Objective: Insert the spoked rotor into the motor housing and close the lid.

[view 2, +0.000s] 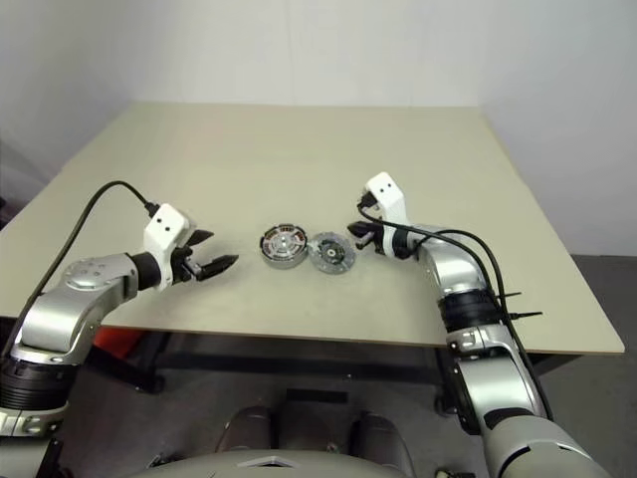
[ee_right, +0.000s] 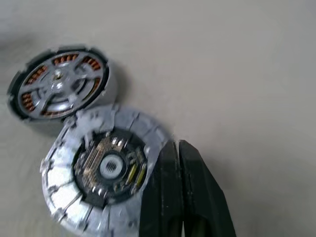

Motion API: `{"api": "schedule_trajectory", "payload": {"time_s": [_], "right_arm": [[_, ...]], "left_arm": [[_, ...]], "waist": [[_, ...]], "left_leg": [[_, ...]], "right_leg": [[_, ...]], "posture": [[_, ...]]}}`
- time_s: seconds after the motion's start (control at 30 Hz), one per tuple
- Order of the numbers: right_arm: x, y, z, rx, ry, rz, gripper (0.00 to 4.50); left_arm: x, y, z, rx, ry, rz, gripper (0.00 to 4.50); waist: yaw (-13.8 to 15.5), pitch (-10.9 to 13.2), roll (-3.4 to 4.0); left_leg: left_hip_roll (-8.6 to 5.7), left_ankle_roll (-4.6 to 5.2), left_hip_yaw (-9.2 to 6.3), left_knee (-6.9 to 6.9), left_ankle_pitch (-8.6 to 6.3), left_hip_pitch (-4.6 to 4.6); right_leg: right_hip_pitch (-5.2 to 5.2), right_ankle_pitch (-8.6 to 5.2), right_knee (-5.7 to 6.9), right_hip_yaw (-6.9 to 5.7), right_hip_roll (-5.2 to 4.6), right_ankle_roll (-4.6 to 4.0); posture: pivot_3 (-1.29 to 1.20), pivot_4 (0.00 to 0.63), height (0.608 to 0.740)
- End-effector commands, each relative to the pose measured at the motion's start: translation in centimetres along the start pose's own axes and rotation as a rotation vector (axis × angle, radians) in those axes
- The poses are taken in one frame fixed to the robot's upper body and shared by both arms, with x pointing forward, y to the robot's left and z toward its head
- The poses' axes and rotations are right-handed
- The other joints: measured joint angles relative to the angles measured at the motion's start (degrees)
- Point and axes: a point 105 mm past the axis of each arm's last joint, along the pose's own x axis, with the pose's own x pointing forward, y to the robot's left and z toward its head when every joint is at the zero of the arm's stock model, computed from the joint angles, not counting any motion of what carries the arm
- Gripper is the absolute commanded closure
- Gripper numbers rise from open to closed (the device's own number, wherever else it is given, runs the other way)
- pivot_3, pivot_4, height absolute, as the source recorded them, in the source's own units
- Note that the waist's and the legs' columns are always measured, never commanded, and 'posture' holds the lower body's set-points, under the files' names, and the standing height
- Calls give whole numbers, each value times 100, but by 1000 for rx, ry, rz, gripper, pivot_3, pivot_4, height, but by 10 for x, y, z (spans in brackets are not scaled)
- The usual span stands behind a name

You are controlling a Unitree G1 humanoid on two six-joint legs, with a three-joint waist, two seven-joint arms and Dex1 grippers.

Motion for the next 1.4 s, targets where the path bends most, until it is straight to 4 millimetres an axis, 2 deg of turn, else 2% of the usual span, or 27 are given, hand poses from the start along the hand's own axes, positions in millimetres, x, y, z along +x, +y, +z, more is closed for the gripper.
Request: {"api": "schedule_trajectory", "payload": {"time_s": [0.03,0.1,0.2,0.33,0.47,0.53,0.9,1.0,1.13,1.27,1.4], "right_arm": [[-17,14,7,7,-46,85,4485],[-25,20,0,143,-38,117,4485],[-32,18,1,415,-49,105,4485],[-37,15,2,688,-45,102,4485],[-40,1,-18,1077,6,19,4485],[-41,1,-30,1188,48,-6,4485],[-37,14,-50,1304,63,-16,4485],[-38,19,-52,1291,60,7,3866],[-37,27,-54,1282,66,23,2571],[-40,32,-63,1272,95,5,2571],[-38,38,-64,1261,102,19,2571]], "left_arm": [[2,-2,13,36,-43,-6,398],[3,-4,12,32,-43,-10,398],[2,-6,9,27,-39,-13,398],[2,-7,7,25,-36,-12,398],[1,-8,6,25,-32,-11,398],[0,-7,5,26,-30,-11,398],[-3,-6,4,39,-15,-9,398],[-3,-4,5,48,-13,-8,398],[-3,-3,6,55,-12,-8,398],[-4,-3,7,60,-9,-8,398],[-3,-3,6,64,-5,-9,398]], "waist": [[17,-1,0],[32,-1,0],[20,-1,1],[8,-2,3],[18,-3,5],[29,-3,5],[45,-5,12],[46,-5,12],[41,-7,15],[44,-9,17],[47,-10,20]], "left_leg": [[0,4,-1,0,4,-1],[-1,10,-1,0,7,-2],[-3,24,-2,0,14,-2],[-2,24,-2,-1,18,9],[-3,17,-2,-6,23,37],[-5,17,-2,-7,23,49],[-7,15,-1,-36,23,92],[-8,15,-2,-50,23,107],[-10,14,-1,-68,23,104],[-13,4,2,-98,29,103],[-13,2,2,-107,30,103]], "right_leg": [[0,0,0,-1,0,0],[2,1,0,-2,0,0],[3,2,-1,-2,-1,2],[9,3,1,-1,0,3],[15,3,4,-2,-2,3],[27,3,4,-1,-4,2],[71,1,-20,-4,-7,6],[91,1,-42,-7,-8,8],[85,2,-49,-7,-8,8],[89,1,-59,-7,-8,7],[89,-1,-62,-8,-7,7]], "posture": [[0,0,740],[0,0,740],[0,0,740],[0,0,740],[0,0,740],[0,0,740],[0,0,740],[0,0,740],[0,0,740],[0,0,740],[0,0,740]]}}
